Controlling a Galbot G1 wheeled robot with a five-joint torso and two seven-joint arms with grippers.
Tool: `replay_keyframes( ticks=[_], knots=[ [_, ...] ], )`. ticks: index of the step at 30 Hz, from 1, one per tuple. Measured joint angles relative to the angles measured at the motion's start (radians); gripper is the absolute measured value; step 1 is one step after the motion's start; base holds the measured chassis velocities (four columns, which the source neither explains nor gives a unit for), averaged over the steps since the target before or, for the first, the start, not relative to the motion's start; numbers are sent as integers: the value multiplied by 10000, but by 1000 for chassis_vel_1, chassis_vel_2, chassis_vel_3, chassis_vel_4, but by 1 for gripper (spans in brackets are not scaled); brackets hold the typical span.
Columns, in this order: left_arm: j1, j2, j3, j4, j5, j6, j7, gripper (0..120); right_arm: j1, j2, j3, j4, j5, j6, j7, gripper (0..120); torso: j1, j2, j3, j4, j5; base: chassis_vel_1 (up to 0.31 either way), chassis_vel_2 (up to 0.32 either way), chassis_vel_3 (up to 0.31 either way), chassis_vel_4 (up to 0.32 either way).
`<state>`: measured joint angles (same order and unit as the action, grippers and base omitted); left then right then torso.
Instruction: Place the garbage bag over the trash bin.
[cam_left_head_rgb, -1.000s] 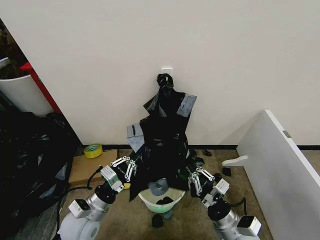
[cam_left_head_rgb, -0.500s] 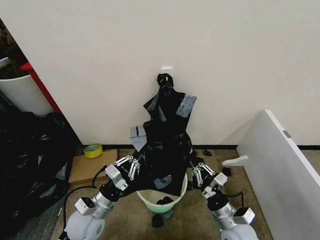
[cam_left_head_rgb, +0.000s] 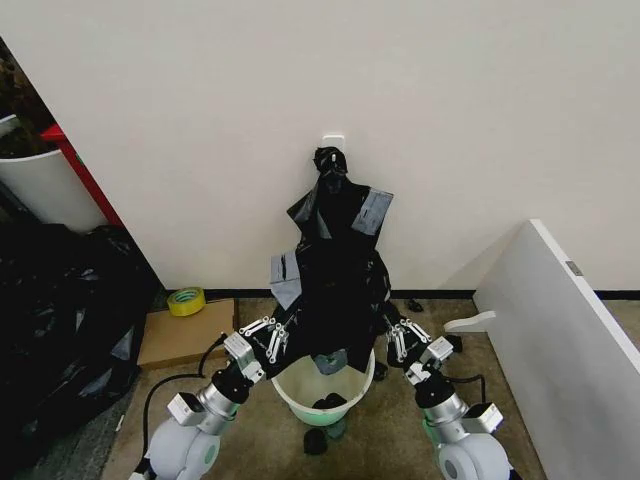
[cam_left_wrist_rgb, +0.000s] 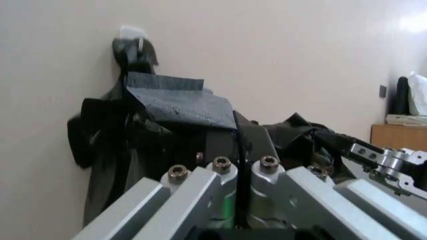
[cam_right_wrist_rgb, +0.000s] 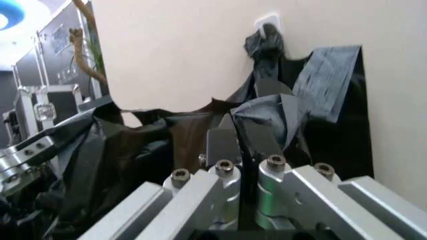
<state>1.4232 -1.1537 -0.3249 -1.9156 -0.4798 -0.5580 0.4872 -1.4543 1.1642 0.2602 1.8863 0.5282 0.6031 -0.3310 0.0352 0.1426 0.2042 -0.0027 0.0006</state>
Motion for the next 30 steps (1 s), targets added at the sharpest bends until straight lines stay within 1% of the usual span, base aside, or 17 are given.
replay_keyframes(
  ticks=[5, 10, 11, 12, 13, 16, 19, 20, 22, 23, 24, 25, 27, 28, 30],
  knots=[
    [144, -111, 70, 289, 19, -33, -111, 0, 1, 106, -103, -355, -230, 107, -255, 0, 0, 0, 0, 0, 0, 0, 0, 0, 0],
    [334, -223, 173, 637, 64, -24, -764, 0, -2, 181, -161, -817, -689, 267, -779, 0, 0, 0, 0, 1, -1, 0, 0, 0, 0],
    [376, -252, 198, 700, 76, -12, -993, 0, -6, 186, -161, -896, -748, 285, -917, 0, 0, 0, 0, 0, 0, 0, 0, 0, 0],
    [459, -298, 250, 771, 81, 40, -1506, 0, -29, 185, -174, -1040, -832, 299, -1115, 0, 0, 0, 0, 0, 0, 0, 0, 0, 0],
    [459, -298, 250, 771, 81, 40, -1506, 0, -29, 185, -174, -1040, -832, 299, -1115, 0, 0, 0, 0, 0, 0, 0, 0, 0, 0],
    [587, -347, 358, 753, 22, 140, -2535, 0, -143, 121, -254, -1099, -902, 236, -977, 0, 0, 0, -1, 0, 0, 0, 0, 0, 0],
    [872, -241, 479, 319, -32, 325, -3527, 0, -424, -79, -405, -586, -927, -118, 63, 0, 0, 0, -1, 1, 0, 0, 0, 0, 0],
    [872, -241, 479, 319, -32, 325, -3527, 0, -424, -79, -405, -586, -927, -118, 63, 0, 0, 0, -1, 1, 0, 0, 0, 0, 0],
    [1316, 151, 614, -258, 84, 723, -4261, 0, -876, -357, -616, 176, -994, -635, 1310, 0, 0, 0, -1, -1, 0, 0, 0, 0, 0],
    [1610, 446, 724, -575, 326, 1025, -4717, 0, -1265, -590, -822, 689, -1018, -1129, 2260, 0, -1, 0, -1, 4, 3, 0, 0, 0, 0],
    [1855, 790, 877, -860, 700, 1352, -5167, 0, -1650, -816, -1007, 1147, -1007, -1694, 3137, 0, -1, 0, -1, 1, 1, 0, 0, 0, 0],
    [1911, 881, 915, -924, 799, 1426, -5275, 0, -1786, -891, -1077, 1309, -990, -1902, 3440, 0, -1, 0, -2, 0, -1, 0, 0, 0, 0],
    [2307, 1513, 1168, -1294, 1581, 1897, -5942, 0, -2500, -1328, -1567, 2201, -742, -3078, 5008, 0, -1, 0, -1, -2, 2, 0, 0, 0, 0],
    [2307, 1513, 1168, -1294, 1581, 1897, -5942, 0, -2500, -1328, -1567, 2201, -742, -3078, 5008, 0, -1, 0, -1, -2, 2, 0, 0, 0, 0],
    [2570, 1979, 1336, -1432, 2324, 2164, -6305, 0, -3034, -1603, -1950, 2971, -451, -4040, 6325, 0, -1, 1, -2, -2, -5, 0, 0, 0, 0]
  ],
)
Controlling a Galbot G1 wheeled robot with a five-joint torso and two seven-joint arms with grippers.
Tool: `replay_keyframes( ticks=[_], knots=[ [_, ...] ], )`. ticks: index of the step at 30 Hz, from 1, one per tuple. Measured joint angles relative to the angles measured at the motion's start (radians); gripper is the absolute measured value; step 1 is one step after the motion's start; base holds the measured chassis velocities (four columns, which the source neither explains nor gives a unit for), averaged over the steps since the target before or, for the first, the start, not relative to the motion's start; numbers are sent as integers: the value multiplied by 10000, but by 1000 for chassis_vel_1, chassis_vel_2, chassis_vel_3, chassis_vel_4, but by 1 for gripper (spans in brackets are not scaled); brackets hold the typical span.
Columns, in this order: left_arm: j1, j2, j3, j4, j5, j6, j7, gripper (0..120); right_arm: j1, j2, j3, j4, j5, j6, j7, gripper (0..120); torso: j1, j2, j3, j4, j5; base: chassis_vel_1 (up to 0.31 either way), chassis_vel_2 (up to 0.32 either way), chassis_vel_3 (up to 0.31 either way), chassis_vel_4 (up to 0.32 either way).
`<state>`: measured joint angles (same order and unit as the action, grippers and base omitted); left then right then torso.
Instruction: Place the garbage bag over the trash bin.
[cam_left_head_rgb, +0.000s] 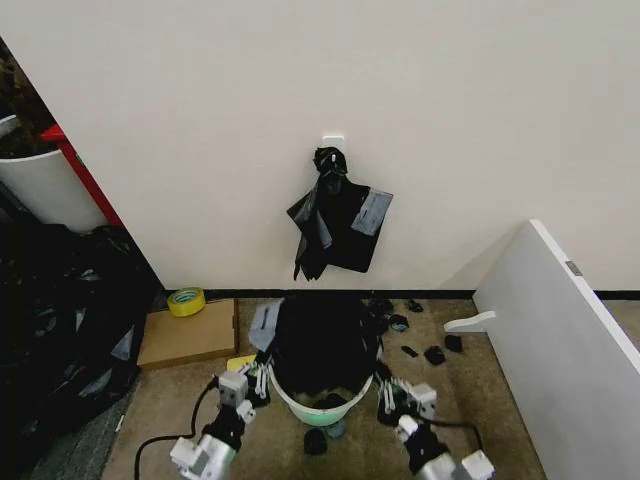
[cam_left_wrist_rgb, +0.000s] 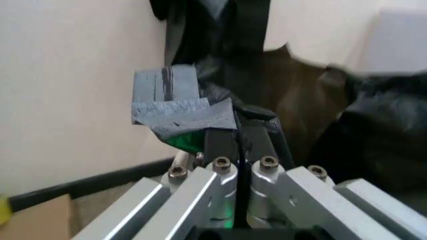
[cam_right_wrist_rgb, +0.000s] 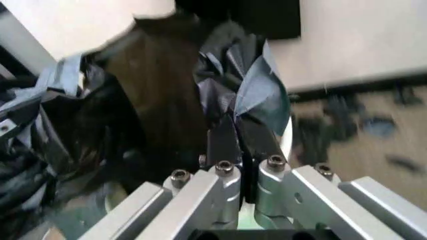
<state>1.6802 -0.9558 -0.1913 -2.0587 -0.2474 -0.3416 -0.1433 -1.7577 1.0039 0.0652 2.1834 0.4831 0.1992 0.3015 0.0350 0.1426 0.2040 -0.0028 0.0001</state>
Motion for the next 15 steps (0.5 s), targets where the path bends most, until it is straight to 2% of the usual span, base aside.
replay_keyframes(
  ticks=[2, 8, 15],
  knots=[
    [159, 216, 37, -31, 582, 335, -531, 0, -269, -50, -219, 302, -36, -433, 507, 0, 0, 0, 0, 1, 3, 0, 0, 0, 0],
    [498, 331, 161, -359, 1259, 1204, -1648, 0, -461, -52, -234, 345, -476, -757, 690, 0, 0, 0, 0, 2, 4, 0, 0, 0, 0],
    [598, 326, 312, -191, 1814, 1436, -1974, 0, -477, 9, -88, -304, -1774, -721, 272, 0, 0, 0, 1, 2, 5, 0, 0, 0, 0]
  ],
)
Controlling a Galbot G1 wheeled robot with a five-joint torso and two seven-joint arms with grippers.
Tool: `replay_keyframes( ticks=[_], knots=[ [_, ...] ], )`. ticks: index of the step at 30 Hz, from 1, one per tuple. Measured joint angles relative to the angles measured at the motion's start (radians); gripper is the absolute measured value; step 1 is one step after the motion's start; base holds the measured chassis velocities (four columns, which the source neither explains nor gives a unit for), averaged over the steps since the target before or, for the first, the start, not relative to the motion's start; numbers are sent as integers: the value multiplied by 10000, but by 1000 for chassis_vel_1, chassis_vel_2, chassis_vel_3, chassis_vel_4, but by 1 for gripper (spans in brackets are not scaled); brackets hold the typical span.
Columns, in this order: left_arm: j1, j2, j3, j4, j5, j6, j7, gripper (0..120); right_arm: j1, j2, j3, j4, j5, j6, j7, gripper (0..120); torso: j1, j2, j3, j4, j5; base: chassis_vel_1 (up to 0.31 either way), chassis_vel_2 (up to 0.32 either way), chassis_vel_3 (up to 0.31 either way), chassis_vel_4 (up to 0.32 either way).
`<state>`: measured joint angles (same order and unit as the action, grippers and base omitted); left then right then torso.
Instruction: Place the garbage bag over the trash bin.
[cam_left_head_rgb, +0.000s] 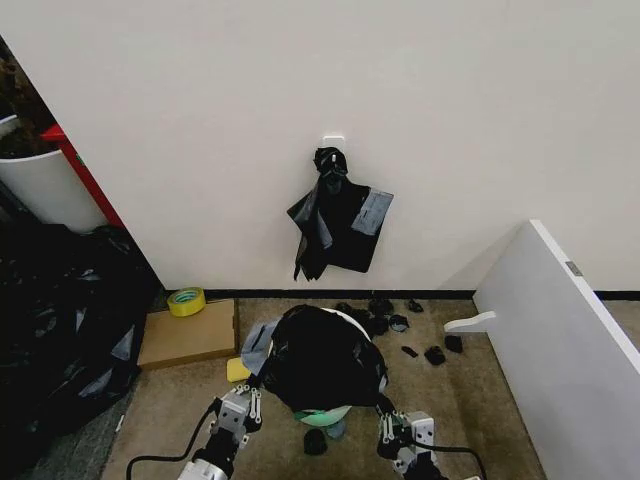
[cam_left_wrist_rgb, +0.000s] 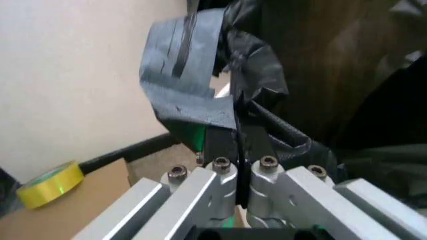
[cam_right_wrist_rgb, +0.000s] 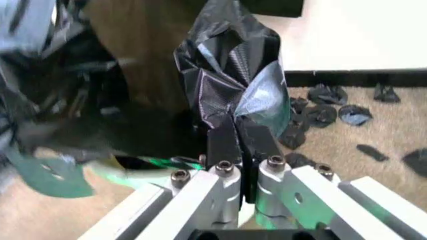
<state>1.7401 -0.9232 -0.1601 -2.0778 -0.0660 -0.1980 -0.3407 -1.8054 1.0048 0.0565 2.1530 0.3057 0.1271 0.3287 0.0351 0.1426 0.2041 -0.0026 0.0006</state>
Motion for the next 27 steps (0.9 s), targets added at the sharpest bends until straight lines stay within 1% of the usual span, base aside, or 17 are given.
replay_keyframes(
  ticks=[5, 7, 9, 18, 27],
  knots=[
    [-33, -112, 229, 253, 156, 275, -222, 0, -122, 102, 33, -880, -1510, 432, -602, 0, 0, 0, 0, 0, -1, 0, 0, 0, 0],
    [-33, -113, 239, 256, 157, 288, -230, 0, -130, 102, 33, -903, -1552, 445, -617, 0, 0, 0, 0, 0, -1, 0, 0, 0, 0],
    [-51, -136, 304, 330, 229, 428, -319, 0, -152, 126, 50, -1122, -2015, 561, -798, 0, 0, 0, 0, 0, -1, 0, 0, 0, 0],
    [-92, -191, 310, 692, 497, 890, -664, 0, 362, 376, 292, -1935, -2582, 670, -1029, 0, 0, 0, 0, 0, 0, 0, 0, 0, 0],
    [-91, -290, 528, 1024, 476, 1366, -960, 0, 643, 510, 411, -2524, -2934, 674, -1147, 0, 1, 0, 0, 0, -1, 0, 0, 0, 0]
  ],
)
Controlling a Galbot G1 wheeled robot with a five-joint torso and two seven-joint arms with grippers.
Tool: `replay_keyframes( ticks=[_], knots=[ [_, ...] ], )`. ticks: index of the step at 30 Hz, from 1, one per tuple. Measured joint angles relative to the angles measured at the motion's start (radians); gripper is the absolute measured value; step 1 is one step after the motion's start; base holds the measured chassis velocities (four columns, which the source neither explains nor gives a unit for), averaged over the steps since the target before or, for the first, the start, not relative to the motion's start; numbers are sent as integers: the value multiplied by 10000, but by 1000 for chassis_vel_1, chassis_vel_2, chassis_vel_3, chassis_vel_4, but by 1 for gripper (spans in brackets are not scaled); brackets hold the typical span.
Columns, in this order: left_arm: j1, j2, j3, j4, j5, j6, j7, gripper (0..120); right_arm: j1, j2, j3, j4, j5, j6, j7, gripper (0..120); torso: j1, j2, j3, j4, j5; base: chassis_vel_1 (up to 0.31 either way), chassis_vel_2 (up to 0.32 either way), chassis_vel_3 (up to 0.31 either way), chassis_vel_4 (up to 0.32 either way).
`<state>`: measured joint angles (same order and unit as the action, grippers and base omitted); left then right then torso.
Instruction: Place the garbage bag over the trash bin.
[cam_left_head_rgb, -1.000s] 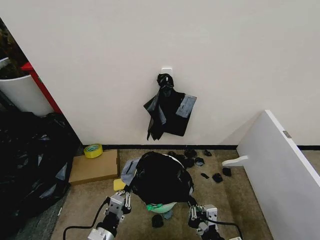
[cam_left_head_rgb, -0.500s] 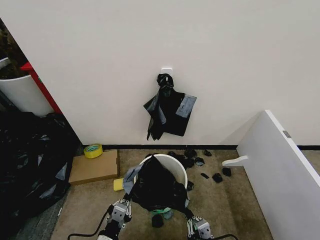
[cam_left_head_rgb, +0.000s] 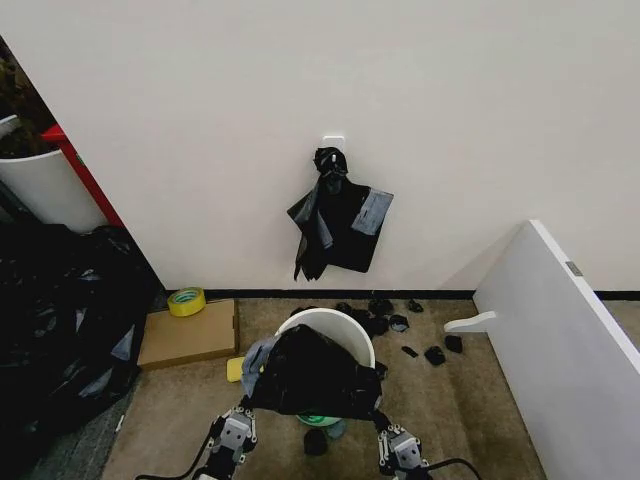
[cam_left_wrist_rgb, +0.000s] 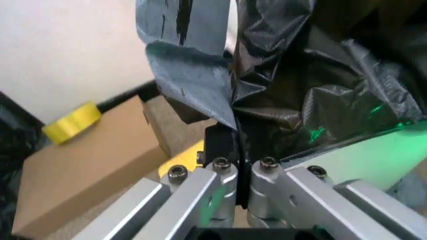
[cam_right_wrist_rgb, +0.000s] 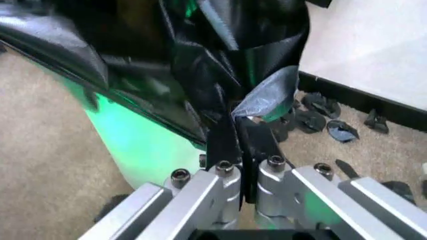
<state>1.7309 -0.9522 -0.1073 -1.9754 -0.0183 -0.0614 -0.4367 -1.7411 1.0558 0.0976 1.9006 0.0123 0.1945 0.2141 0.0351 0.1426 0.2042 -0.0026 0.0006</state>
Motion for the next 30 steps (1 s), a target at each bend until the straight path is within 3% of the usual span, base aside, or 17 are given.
replay_keyframes(
  ticks=[14, 27, 30],
  knots=[
    [-729, -740, -11, 795, -997, 212, -148, 0, 790, 390, 406, -1544, -633, 892, -678, 0, 0, 0, 0, -1, 0, 0, 0, 0, 0],
    [-693, -816, -70, 461, -1497, 266, -256, 0, 1036, 429, 716, -1932, -350, 2039, -1886, 1, 0, 0, 0, 0, 0, 0, 0, 0, 0],
    [-614, -734, -70, 319, -1504, 436, -401, 8, 950, 396, 758, -1889, -317, 2158, -1989, 8, 0, 0, 0, 0, 0, 0, 0, 0, 0]
  ],
)
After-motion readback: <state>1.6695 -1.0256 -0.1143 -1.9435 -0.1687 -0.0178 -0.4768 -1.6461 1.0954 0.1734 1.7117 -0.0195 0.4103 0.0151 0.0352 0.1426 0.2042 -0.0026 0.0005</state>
